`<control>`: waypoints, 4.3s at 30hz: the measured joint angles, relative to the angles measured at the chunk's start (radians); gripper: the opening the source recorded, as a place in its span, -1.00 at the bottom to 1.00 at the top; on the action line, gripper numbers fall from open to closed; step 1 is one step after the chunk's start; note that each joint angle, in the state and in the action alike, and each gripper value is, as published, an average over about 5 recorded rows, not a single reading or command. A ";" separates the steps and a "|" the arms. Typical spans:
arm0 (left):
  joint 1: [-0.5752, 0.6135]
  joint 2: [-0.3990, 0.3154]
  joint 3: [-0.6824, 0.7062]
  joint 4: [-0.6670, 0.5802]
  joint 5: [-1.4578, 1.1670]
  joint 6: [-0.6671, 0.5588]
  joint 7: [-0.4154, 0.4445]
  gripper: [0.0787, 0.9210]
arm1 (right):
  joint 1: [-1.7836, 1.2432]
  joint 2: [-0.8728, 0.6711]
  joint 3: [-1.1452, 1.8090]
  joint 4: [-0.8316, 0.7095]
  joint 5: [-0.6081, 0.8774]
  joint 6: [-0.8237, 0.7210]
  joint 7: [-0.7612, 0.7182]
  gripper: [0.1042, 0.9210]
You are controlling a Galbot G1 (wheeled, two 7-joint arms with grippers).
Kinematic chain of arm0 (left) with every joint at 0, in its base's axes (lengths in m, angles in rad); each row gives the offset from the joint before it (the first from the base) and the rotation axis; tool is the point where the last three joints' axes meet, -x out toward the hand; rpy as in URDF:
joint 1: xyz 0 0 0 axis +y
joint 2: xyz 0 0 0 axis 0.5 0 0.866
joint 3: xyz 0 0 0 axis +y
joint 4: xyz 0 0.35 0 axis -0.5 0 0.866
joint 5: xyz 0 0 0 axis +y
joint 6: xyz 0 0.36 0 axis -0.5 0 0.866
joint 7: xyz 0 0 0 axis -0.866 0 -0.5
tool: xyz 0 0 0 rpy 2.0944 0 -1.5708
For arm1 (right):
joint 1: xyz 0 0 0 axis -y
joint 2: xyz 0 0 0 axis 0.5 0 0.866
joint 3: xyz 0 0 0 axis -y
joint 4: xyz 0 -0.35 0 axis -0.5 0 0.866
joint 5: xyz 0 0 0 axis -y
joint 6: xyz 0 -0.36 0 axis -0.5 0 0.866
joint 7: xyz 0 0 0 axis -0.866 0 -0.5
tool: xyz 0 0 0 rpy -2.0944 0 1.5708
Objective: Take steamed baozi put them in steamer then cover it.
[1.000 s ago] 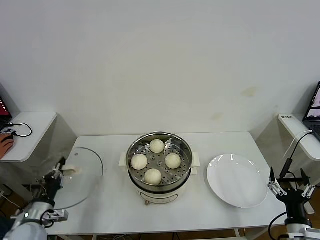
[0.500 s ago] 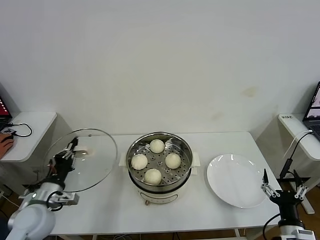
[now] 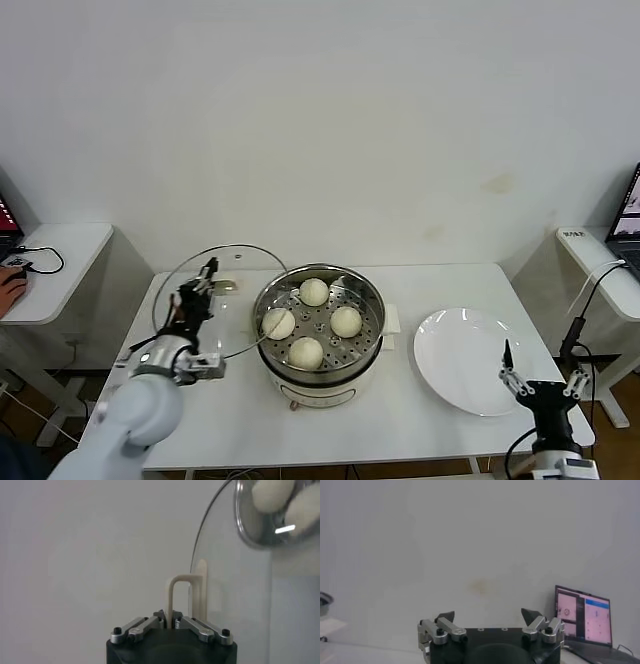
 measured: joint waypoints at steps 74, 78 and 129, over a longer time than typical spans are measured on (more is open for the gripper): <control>-0.060 -0.544 0.230 0.183 0.580 0.011 0.159 -0.01 | 0.032 -0.004 -0.099 -0.064 -0.083 0.006 -0.006 0.76; -0.044 -0.530 0.231 0.156 0.568 0.009 0.157 0.26 | 0.030 -0.004 -0.099 -0.063 -0.084 0.006 -0.006 0.76; 0.783 -0.356 -0.313 -0.239 -1.090 -0.389 -0.340 0.77 | -0.224 -0.194 -0.205 0.047 0.127 -0.141 -0.038 0.76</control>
